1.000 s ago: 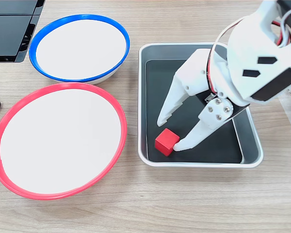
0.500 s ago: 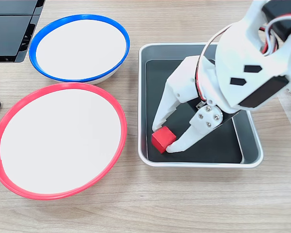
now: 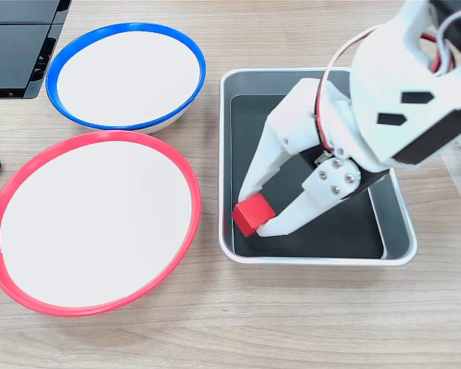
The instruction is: Move a red block from tray to red dish
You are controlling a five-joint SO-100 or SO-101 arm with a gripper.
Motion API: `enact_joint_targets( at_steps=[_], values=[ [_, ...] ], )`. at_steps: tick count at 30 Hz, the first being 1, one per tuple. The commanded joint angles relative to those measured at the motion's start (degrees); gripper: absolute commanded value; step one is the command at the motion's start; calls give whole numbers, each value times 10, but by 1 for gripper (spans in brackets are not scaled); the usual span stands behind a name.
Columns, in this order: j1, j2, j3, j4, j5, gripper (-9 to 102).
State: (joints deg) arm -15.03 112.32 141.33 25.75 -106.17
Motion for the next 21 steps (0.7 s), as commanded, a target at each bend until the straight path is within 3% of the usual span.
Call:
enact_joint_targets(
  at_steps=[1,10,21],
  values=[
    [-25,85,3,22,47,4],
    [-29,188,-57,19,253,3],
    [75,-145,-350,66,419,4]
  ],
)
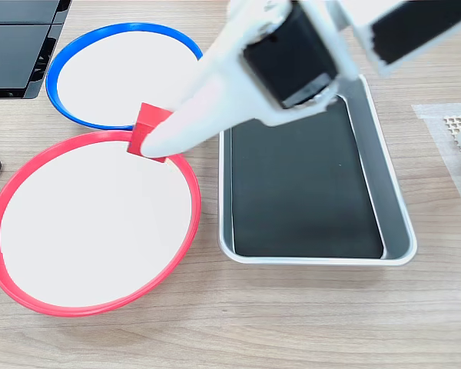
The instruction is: Move a red block from tray to red dish
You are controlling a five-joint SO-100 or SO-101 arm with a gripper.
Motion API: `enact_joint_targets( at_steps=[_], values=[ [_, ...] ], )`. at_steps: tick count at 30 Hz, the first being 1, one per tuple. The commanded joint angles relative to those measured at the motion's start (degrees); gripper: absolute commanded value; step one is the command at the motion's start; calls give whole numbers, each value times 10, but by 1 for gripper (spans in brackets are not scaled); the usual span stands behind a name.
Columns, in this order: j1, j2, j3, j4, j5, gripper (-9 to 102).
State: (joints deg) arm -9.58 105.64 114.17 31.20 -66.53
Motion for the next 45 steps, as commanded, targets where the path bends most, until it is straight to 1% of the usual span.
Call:
enact_joint_targets(
  at_steps=[1,3,5,6,10,13,16,18,21,22,23,24,25,27,28,30,32,35,38,42,45],
  values=[
    [27,-109,-99,18,29,5],
    [37,-171,-141,35,36,6],
    [44,-225,-189,68,38,9],
    [47,-275,-241,101,33,14],
    [43,-305,-270,98,43,24],
    [35,-306,-283,91,70,31],
    [29,-266,-289,76,121,32],
    [28,-218,-287,57,188,31],
    [40,-129,-267,4,325,27],
    [49,-88,-256,-13,381,22],
    [57,-57,-246,-24,417,13],
    [67,-25,-234,-31,455,0],
    [78,5,-213,-45,497,0],
    [105,74,-131,-124,566,0],
    [111,111,-88,-151,576,0],
    [124,194,2,-156,581,-1],
    [141,272,91,-123,605,-1],
    [163,356,185,-31,609,-1],
    [171,461,323,4,642,-1],
    [166,600,444,93,708,-1],
    [166,659,497,120,718,-1]
  ],
)
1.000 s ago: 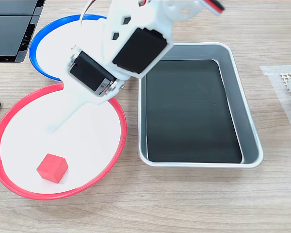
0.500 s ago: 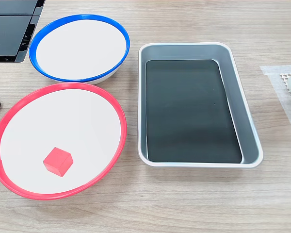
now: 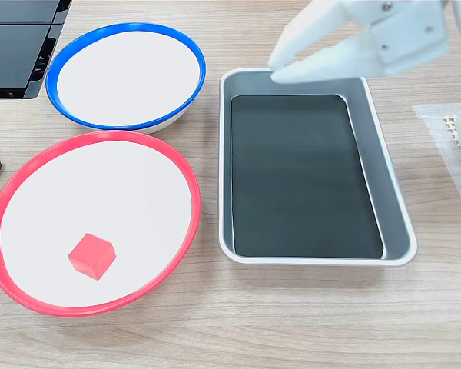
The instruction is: Move a red block from tray to red dish
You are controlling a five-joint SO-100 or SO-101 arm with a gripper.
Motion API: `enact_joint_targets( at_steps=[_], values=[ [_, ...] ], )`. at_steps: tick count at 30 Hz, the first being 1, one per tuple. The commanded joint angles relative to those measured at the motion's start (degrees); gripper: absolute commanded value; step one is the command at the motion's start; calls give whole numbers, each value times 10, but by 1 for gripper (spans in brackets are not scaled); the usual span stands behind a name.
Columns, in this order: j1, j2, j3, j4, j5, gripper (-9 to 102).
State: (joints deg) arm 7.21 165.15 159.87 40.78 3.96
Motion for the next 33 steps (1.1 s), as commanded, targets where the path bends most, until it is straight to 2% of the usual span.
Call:
enact_joint_targets(
  at_steps=[1,10,14,33],
  values=[
    [-3,83,54,36,16,-1],
    [-22,207,133,107,30,-1],
    [-34,255,134,165,27,0],
    [-34,255,134,165,26,0]
  ],
)
